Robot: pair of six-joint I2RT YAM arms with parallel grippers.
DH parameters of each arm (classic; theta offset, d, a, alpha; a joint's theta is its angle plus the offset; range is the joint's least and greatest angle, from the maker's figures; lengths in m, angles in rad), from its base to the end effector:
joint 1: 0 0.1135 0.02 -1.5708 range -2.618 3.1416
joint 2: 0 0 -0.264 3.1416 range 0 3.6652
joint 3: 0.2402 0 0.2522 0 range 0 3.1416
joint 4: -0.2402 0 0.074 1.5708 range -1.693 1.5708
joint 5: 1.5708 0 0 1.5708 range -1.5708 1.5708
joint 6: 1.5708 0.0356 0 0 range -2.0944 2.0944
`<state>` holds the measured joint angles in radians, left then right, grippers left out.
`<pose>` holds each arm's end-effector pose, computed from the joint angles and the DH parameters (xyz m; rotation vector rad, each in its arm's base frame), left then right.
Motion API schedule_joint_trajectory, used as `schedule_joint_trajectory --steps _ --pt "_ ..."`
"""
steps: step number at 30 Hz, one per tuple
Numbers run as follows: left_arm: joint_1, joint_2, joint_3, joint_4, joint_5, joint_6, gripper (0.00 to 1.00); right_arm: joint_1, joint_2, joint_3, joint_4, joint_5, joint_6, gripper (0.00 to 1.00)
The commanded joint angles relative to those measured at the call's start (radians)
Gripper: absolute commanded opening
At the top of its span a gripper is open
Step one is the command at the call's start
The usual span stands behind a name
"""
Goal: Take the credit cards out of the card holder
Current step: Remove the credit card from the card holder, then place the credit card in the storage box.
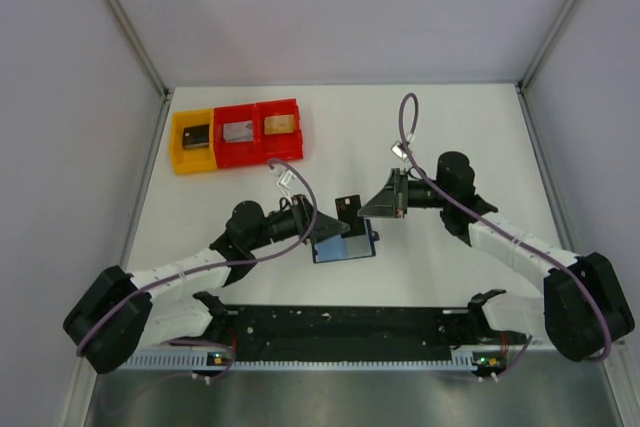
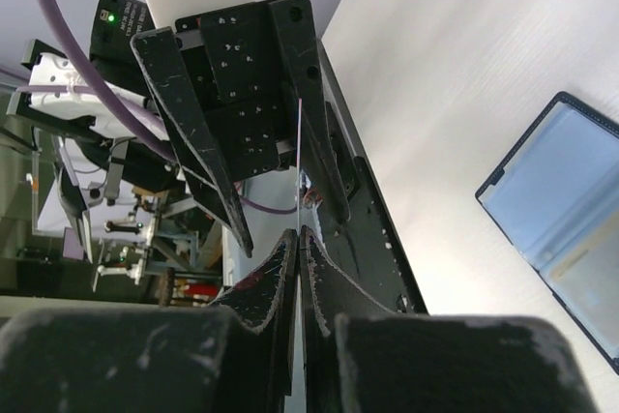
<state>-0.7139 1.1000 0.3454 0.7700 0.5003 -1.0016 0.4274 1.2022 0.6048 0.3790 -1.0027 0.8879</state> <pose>0.1589 -0.1603 0.2263 0.2027 1.8346 -1.6709 0.2170 0.1318 0.2514 -0.3812 2.0476 1.7621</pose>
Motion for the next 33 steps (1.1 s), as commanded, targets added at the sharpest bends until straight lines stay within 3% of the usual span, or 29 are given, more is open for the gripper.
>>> schedule_joint_trajectory --steps 1,4,8,10,12,15,16,20,24,28,31,33 --pt "0.002 0.026 -0.005 0.212 0.058 -0.064 0.52 -0.001 -0.027 0.041 0.063 -0.030 0.010 0.00" --pt "0.004 0.026 -0.019 0.239 0.047 -0.083 0.42 -0.001 -0.027 0.038 0.064 -0.031 0.009 0.00" --pt "0.004 0.011 -0.032 0.242 0.026 -0.088 0.14 0.001 -0.024 0.033 0.063 -0.034 0.006 0.00" --pt "0.004 0.006 -0.031 0.233 0.023 -0.086 0.06 -0.001 -0.023 0.033 0.061 -0.034 0.003 0.00" --pt "0.002 0.003 -0.034 0.232 0.018 -0.089 0.00 -0.001 -0.021 0.035 0.061 -0.031 0.002 0.00" --pt "0.004 -0.008 -0.049 0.232 -0.025 -0.104 0.00 -0.001 -0.023 0.050 0.019 -0.021 -0.027 0.00" --pt "0.004 -0.015 -0.057 0.229 -0.048 -0.109 0.00 -0.001 -0.029 0.061 -0.015 -0.007 -0.050 0.06" --pt "0.005 -0.072 -0.117 0.204 -0.195 -0.140 0.00 -0.003 -0.056 0.114 -0.220 0.091 -0.182 0.45" --pt "0.045 -0.166 -0.169 0.118 -0.348 -0.173 0.00 -0.007 -0.104 0.156 -0.412 0.217 -0.308 0.71" --pt "0.138 -0.287 -0.198 0.022 -0.436 -0.204 0.00 -0.012 -0.148 0.159 -0.483 0.300 -0.356 0.89" --pt "0.261 -0.362 -0.207 -0.075 -0.476 -0.244 0.00 -0.013 -0.171 0.159 -0.532 0.357 -0.383 0.98" --pt "0.345 -0.399 -0.203 -0.130 -0.491 -0.267 0.00 -0.013 -0.191 0.159 -0.558 0.407 -0.406 0.98"
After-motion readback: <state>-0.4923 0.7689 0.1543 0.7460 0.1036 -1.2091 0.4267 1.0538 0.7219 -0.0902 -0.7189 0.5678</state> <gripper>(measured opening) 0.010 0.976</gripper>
